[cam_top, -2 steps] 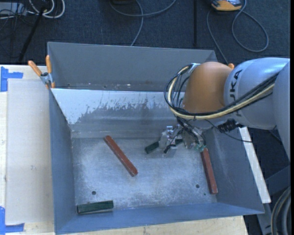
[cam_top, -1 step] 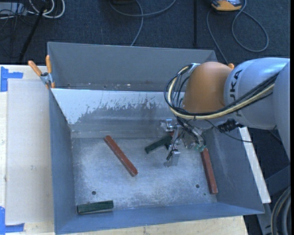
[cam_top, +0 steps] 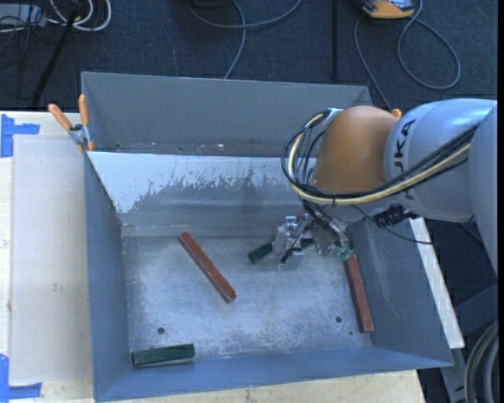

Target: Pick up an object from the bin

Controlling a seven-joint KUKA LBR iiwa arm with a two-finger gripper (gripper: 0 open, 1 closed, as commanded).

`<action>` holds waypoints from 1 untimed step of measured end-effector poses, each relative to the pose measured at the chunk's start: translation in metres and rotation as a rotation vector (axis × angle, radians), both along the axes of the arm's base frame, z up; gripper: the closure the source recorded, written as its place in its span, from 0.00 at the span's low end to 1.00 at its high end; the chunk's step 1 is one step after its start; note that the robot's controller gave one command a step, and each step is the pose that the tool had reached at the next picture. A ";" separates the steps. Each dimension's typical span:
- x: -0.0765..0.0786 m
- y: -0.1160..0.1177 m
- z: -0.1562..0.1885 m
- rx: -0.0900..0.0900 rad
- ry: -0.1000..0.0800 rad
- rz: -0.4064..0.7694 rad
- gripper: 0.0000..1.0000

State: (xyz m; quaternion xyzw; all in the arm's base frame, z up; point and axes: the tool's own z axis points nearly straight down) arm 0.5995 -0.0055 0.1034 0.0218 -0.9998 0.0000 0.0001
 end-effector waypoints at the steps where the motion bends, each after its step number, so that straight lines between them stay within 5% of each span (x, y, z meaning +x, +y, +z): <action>1: 0.000 0.000 0.000 0.000 0.000 0.000 0.00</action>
Offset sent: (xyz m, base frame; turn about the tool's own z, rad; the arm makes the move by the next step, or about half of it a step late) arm 0.0000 0.0000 0.0000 0.0000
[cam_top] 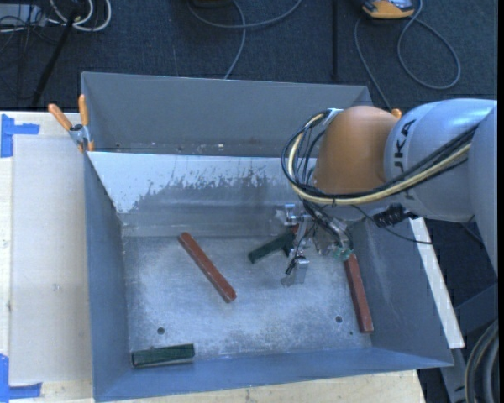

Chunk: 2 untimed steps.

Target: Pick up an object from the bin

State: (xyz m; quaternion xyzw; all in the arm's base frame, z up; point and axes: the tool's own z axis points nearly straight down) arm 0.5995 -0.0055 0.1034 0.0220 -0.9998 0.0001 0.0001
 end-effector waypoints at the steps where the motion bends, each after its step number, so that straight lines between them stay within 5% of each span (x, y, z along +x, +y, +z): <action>1: 0.000 0.000 0.000 0.000 0.000 0.000 1.00; 2: 0.000 0.000 0.000 0.000 0.000 0.001 0.00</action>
Offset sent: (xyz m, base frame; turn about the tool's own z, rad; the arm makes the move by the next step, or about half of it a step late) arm 0.0000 0.0000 0.0000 0.0000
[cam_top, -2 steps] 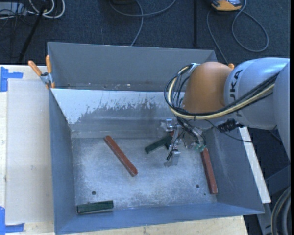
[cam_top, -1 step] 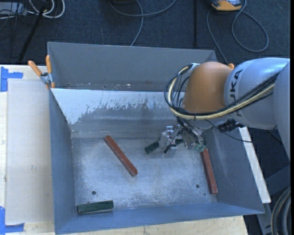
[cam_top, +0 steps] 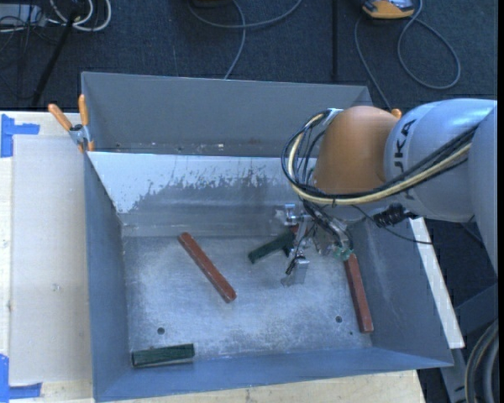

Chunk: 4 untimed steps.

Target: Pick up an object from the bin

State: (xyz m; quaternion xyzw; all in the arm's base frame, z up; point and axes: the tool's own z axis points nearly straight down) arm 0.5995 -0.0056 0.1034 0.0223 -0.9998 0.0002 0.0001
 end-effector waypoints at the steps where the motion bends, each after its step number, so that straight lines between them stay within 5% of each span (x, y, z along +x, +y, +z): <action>1: 0.000 0.000 0.000 0.000 0.000 0.000 1.00; 2: 0.000 0.000 0.000 0.000 0.000 0.000 0.00; 3: 0.000 0.000 0.000 0.000 0.000 0.001 1.00; 4: 0.000 0.000 0.000 0.000 0.000 0.001 0.00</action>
Offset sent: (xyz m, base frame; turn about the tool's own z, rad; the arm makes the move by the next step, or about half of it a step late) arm 0.0000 0.0000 0.0000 0.0000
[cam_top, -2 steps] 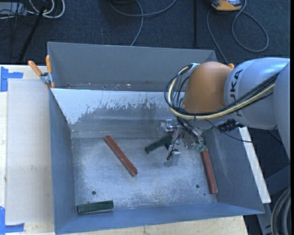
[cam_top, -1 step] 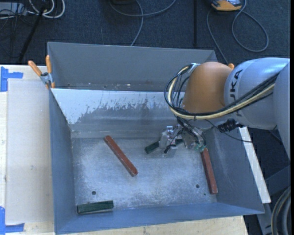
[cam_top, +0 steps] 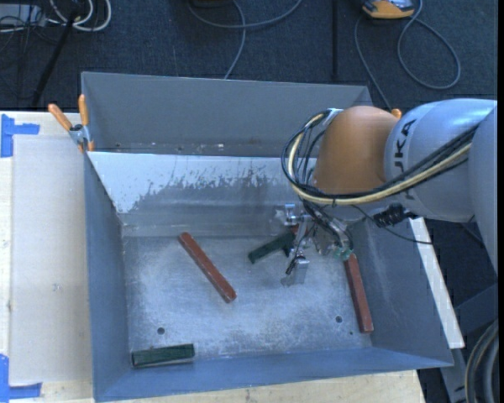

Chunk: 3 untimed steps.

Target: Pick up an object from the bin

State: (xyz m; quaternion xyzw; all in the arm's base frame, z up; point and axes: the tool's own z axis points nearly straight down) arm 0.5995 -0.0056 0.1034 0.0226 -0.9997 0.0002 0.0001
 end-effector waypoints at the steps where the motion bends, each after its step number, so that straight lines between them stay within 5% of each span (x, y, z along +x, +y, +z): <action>1: 0.000 0.000 0.000 0.000 0.000 0.000 1.00; 2: 0.000 0.000 0.000 0.000 0.000 0.000 0.00; 3: 0.000 0.000 0.000 0.000 0.000 0.000 1.00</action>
Offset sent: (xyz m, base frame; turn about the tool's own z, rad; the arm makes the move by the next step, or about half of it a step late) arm 0.0000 0.0000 0.0000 0.0000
